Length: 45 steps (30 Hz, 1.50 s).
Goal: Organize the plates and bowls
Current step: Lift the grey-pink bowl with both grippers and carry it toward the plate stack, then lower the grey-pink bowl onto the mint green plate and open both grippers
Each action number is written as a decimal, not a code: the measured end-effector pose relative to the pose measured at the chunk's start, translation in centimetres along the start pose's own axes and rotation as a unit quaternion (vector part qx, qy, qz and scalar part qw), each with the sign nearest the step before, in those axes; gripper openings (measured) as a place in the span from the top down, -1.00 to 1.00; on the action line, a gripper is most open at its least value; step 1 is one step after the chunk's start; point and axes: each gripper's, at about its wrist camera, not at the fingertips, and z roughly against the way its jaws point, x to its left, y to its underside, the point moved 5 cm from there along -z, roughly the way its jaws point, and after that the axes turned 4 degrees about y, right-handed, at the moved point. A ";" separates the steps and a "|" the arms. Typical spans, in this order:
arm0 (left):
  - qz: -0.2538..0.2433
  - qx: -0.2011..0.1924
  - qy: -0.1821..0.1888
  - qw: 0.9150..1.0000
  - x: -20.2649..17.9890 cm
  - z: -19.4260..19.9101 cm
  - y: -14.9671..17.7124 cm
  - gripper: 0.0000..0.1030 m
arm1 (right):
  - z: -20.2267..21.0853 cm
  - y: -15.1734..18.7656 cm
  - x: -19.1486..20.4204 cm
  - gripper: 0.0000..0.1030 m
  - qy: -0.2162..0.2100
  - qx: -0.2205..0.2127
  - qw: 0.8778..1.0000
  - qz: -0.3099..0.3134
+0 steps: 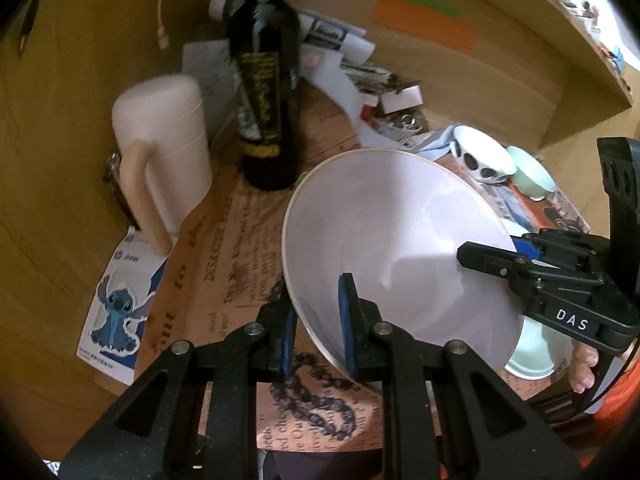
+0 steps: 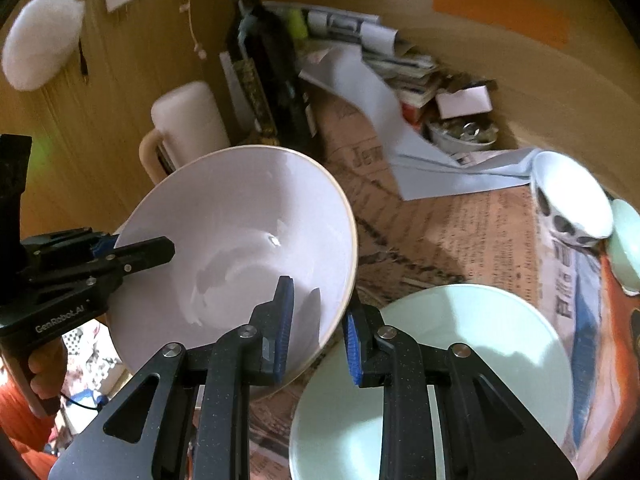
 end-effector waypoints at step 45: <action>-0.032 -0.114 -0.012 0.993 -4.5 2.7 -5.7 -0.43 | 8.5 -2.2 -12.5 0.02 0.099 -0.109 0.986 -0.080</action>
